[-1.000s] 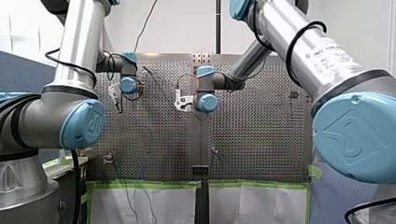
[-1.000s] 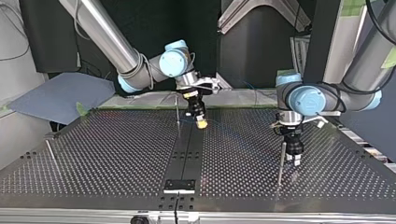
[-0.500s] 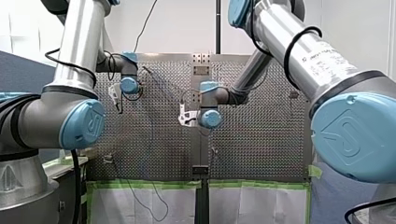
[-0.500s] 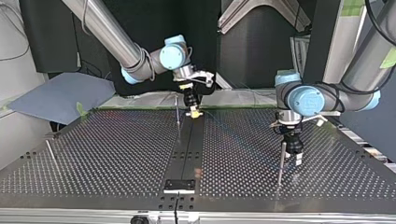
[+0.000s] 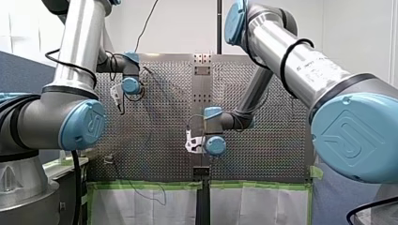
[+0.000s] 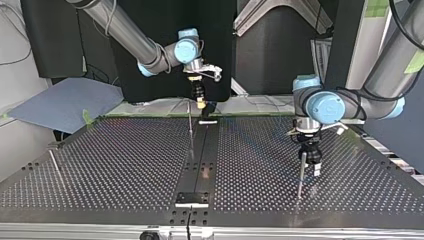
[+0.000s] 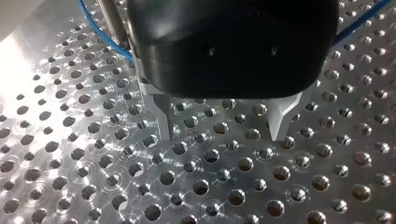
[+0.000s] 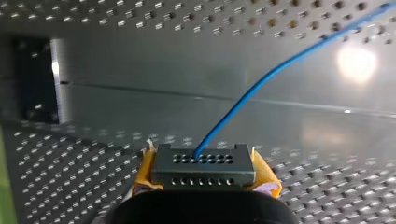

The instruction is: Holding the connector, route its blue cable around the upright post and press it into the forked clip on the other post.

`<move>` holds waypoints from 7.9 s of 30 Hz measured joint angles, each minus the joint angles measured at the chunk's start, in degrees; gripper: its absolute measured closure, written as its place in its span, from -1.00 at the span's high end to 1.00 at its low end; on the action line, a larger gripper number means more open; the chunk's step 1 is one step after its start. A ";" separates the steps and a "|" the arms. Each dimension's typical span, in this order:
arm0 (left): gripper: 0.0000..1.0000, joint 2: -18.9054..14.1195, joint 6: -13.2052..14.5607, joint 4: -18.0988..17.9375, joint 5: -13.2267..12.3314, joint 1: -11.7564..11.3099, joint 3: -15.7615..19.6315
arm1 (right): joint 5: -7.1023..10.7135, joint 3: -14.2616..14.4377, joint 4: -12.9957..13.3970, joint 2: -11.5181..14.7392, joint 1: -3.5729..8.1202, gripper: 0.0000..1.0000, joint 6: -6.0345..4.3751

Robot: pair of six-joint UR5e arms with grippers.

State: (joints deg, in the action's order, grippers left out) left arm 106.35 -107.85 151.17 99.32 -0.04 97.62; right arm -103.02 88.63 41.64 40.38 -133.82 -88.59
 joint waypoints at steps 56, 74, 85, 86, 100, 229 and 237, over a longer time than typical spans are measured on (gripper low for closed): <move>1.00 -0.02 0.28 0.37 0.69 0.24 0.00 | -2.75 9.17 17.26 -16.76 7.54 -1.00 -1.52; 1.00 -0.02 0.28 0.70 0.77 0.24 0.00 | -2.86 18.55 26.56 -7.29 9.39 -1.00 -2.01; 1.00 -0.04 0.32 1.23 1.23 0.34 0.00 | -1.72 24.74 30.70 -0.90 10.01 -1.00 -1.87; 1.00 -0.03 0.32 1.29 1.24 0.36 0.00 | -1.62 25.01 30.76 -0.43 10.07 -1.00 -1.88; 1.00 -0.04 0.51 1.76 2.28 0.95 0.00 | 3.19 26.66 32.17 2.33 12.45 -1.00 -1.41; 1.00 4.01 -31.75 -0.03 -0.49 3.08 13.54 | 10.01 27.17 35.19 -3.23 15.08 -1.00 1.73; 1.00 3.75 -33.28 -1.10 -4.99 6.63 13.54 | 10.02 27.18 35.18 -3.23 15.07 -1.00 1.73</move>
State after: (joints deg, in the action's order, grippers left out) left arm 110.10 -141.14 150.07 94.34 6.59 111.16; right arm -93.00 115.80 76.83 37.15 -118.75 -86.86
